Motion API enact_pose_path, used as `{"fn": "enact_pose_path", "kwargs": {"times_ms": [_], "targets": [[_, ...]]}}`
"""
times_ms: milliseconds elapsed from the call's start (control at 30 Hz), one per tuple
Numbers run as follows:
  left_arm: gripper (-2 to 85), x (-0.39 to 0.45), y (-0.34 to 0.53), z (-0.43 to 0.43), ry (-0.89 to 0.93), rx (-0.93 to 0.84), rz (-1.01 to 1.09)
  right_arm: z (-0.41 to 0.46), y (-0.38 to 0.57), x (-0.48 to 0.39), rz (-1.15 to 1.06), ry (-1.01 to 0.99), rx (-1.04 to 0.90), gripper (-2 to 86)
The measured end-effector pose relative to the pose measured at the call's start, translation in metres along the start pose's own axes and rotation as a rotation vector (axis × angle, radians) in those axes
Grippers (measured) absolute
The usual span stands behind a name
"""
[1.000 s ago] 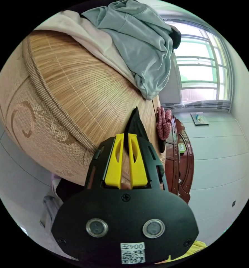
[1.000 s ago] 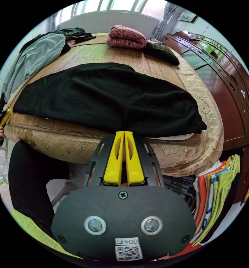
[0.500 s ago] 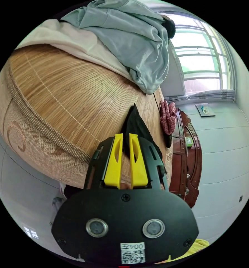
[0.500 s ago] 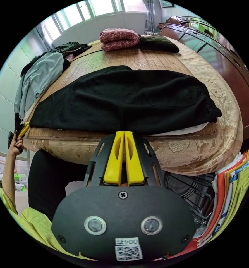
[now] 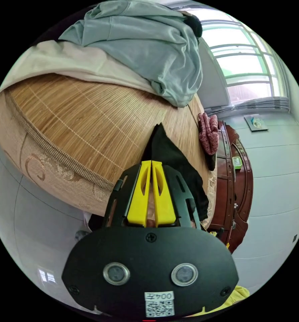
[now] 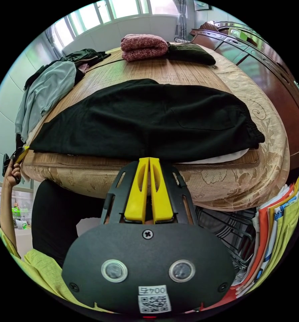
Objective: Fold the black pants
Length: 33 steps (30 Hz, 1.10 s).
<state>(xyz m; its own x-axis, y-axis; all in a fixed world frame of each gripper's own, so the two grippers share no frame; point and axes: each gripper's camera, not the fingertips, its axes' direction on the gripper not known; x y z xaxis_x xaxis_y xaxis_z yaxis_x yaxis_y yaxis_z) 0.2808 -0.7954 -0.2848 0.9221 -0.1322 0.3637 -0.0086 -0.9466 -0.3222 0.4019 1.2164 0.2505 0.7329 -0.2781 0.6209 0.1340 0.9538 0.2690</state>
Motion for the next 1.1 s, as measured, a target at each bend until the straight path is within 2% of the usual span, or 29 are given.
{"fn": "enact_pose_path", "kwargs": {"times_ms": [100,200,300,400,467,600,733,933,1100], "targets": [[0.5,-0.017,0.002,0.017,0.04,-0.04,-0.055,0.0,0.001,-0.003,-0.007,0.015,-0.001,-0.6],[0.5,-0.022,0.005,0.01,0.058,0.04,-0.066,-0.001,0.002,-0.004,-0.008,0.015,-0.001,-0.7],[0.4,-0.016,0.011,-0.008,-0.027,0.138,-0.075,-0.004,0.002,-0.001,-0.002,-0.003,-0.001,-0.7],[0.3,0.028,0.02,-0.009,-0.067,0.197,0.08,-0.007,0.002,0.003,0.01,-0.025,-0.001,-0.7],[0.3,0.076,0.024,0.018,-0.067,0.138,0.241,-0.009,0.002,0.004,0.012,-0.03,-0.001,-0.7],[0.2,0.134,0.022,0.065,-0.142,0.072,0.378,-0.015,0.001,-0.002,-0.004,0.003,-0.005,-0.7],[0.2,0.164,0.006,0.105,-0.151,0.047,0.364,-0.022,0.0,-0.014,-0.038,0.076,-0.005,-0.7],[0.1,0.168,-0.011,0.141,-0.353,0.016,0.298,-0.037,-0.004,-0.005,-0.032,0.045,-0.005,-0.7],[0.2,0.162,-0.008,0.134,-0.263,0.059,0.248,-0.053,-0.007,0.017,0.003,-0.047,-0.005,-0.6]]}}
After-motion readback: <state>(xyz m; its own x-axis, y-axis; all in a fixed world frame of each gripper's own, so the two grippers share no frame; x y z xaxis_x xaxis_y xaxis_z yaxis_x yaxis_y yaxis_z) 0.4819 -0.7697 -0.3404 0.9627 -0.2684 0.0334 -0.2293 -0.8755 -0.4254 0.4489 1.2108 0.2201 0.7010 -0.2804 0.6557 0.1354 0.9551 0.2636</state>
